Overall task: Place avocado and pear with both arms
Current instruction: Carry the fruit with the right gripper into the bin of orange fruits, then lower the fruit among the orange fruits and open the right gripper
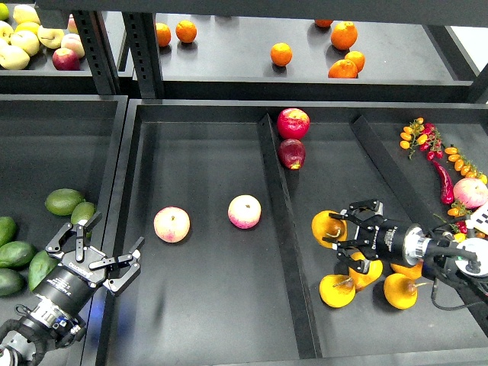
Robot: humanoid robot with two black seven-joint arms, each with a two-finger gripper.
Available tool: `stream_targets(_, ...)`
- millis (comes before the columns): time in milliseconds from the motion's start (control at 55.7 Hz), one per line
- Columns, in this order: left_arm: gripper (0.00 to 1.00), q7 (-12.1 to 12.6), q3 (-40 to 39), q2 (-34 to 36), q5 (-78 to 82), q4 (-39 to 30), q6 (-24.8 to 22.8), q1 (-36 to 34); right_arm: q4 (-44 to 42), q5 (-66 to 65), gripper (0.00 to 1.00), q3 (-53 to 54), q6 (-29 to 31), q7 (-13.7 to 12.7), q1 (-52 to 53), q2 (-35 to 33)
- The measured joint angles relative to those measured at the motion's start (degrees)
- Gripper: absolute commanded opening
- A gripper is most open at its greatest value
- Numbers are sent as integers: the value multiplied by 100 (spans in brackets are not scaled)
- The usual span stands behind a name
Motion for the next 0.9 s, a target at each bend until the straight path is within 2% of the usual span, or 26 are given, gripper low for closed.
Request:
stream_targets(341, 99, 0, 7, 0, 0, 15, 0, 2, 426, 36, 38, 22, 76, -1, -577, -496)
stream_targets(897, 99, 0, 26, 0, 5, 32, 0, 1, 433, 106, 41, 30, 251, -2, -873, -1013)
